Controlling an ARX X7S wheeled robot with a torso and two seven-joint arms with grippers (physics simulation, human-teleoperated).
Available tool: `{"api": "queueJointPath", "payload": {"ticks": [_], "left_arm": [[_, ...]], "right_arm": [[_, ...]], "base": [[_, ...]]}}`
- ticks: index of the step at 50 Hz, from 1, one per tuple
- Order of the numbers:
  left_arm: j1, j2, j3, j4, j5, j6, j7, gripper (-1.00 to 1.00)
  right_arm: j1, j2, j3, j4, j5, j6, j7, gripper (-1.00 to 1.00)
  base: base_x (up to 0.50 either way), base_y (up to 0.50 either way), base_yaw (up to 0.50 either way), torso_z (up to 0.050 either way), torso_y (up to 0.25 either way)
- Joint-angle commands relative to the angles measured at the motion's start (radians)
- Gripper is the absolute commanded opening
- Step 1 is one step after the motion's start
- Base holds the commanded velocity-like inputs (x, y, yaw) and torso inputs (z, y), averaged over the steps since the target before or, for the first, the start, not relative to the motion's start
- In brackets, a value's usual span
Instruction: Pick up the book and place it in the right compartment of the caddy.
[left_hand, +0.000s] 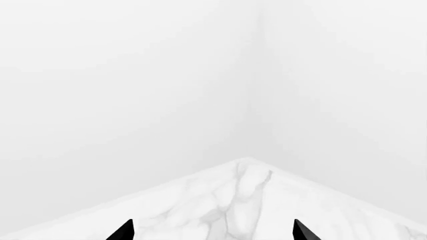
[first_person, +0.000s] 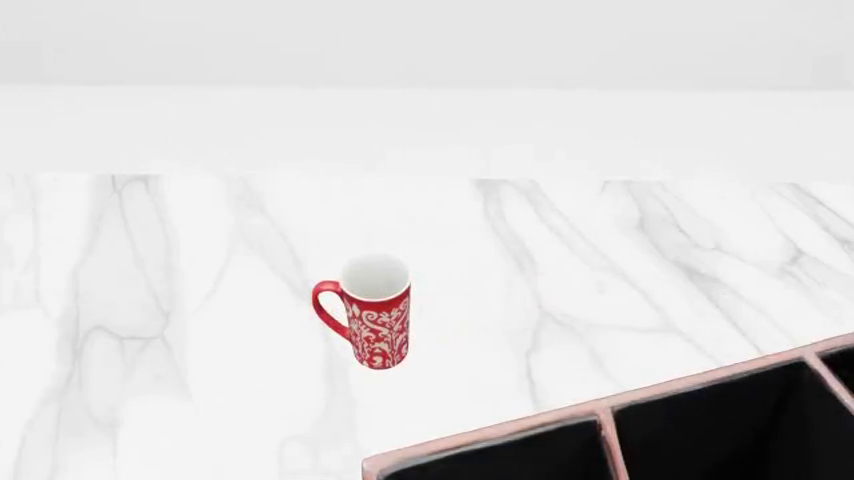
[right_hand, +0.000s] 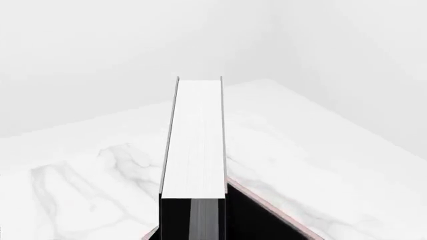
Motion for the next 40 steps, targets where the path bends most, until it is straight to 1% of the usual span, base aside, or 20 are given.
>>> {"api": "queueJointPath", "payload": {"ticks": [1, 8, 15, 25, 40], "left_arm": [[0.005, 0.024, -0.022, -0.002, 0.019, 0.008, 0.018, 1.00], [0.001, 0.018, -0.012, -0.002, 0.019, 0.004, 0.011, 1.00], [0.000, 0.017, -0.009, 0.000, 0.016, 0.001, 0.009, 1.00], [-0.001, 0.018, 0.000, -0.001, 0.015, 0.003, 0.004, 1.00], [0.000, 0.017, 0.000, -0.001, 0.010, 0.002, 0.001, 1.00]], "right_arm": [[-0.005, -0.020, 0.056, 0.021, -0.025, -0.016, -0.013, -1.00], [-0.015, -0.004, 0.072, 0.014, -0.048, -0.020, -0.010, -1.00], [-0.018, 0.008, 0.056, -0.007, -0.095, -0.018, -0.030, -1.00], [-0.017, 0.001, 0.020, -0.007, -0.110, -0.015, -0.058, -1.00], [-0.061, -0.008, 0.017, -0.002, -0.149, -0.028, -0.106, -1.00]], "base": [[0.00, 0.00, 0.00, 0.000, 0.000], [0.00, 0.00, 0.00, 0.000, 0.002], [0.00, 0.00, 0.00, 0.000, 0.001], [0.00, 0.00, 0.00, 0.000, 0.001], [0.00, 0.00, 0.00, 0.001, 0.001]]}}
